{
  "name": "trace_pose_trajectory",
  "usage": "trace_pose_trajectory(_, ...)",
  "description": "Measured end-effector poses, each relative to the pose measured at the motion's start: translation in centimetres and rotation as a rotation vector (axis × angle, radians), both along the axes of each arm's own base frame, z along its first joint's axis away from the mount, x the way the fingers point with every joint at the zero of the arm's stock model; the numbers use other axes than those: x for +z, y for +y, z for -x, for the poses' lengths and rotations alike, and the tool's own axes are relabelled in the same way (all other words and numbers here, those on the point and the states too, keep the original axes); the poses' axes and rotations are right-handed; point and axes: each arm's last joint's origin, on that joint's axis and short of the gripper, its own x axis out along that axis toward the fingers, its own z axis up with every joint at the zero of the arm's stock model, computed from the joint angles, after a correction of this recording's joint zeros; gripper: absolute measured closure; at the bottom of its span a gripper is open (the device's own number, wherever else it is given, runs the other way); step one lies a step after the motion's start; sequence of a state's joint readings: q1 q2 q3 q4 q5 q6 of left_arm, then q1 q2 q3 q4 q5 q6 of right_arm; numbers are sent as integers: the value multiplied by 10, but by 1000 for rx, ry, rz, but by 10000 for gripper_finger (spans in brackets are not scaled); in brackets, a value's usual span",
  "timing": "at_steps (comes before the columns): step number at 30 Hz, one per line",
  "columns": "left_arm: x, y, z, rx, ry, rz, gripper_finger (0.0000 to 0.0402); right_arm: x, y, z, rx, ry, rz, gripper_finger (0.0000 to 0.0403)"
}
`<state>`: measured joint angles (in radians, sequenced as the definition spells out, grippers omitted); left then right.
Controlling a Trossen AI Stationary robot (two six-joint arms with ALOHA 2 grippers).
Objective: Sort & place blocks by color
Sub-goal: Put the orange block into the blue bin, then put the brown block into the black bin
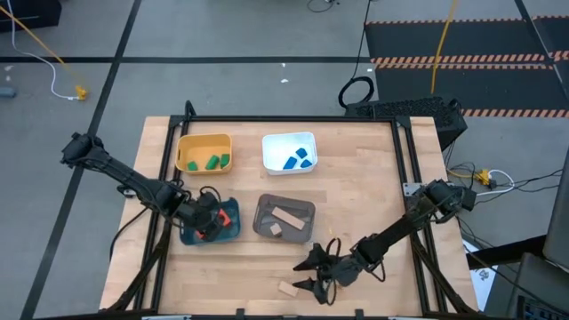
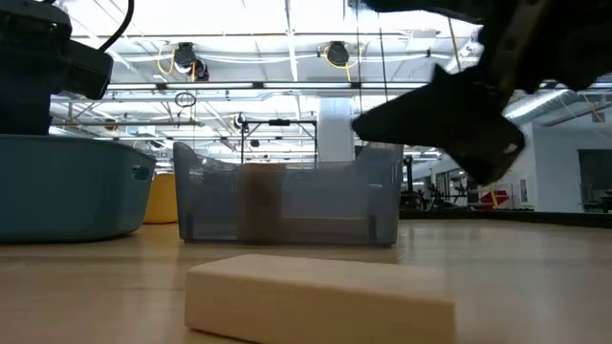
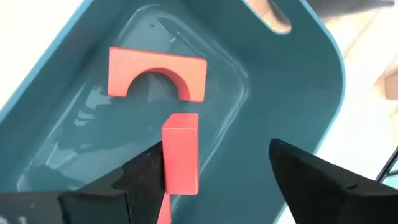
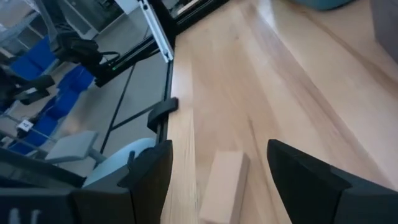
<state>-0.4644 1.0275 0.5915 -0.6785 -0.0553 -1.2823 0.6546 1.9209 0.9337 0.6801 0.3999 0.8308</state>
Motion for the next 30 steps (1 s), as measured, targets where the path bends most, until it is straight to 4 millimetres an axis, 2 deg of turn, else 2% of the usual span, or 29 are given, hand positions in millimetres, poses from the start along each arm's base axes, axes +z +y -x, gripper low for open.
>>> trace_pose_trajectory(4, 0, -1, -1, -22, -6, 3, 115, 0, 7, 5, -3, 0, -6, 152)
trace_pose_trajectory(9, 1, -3, -1, -72, -13, 14, 115, 0, 9, 7, -18, -10, -5, 152)
trace_pose_trajectory(16, -1, 6, -1, 98, 38, 36, 127, -1, 7, 7, -46, -7, 17, 151)
trace_pose_trajectory(21, -2, 19, -2, 241, 51, -10, 128, -7, 4, 8, -67, 60, 11, 152)
trace_pose_trajectory(30, 1, 19, -8, 179, -9, 1, 128, -10, 15, 19, -60, 76, 54, 151)
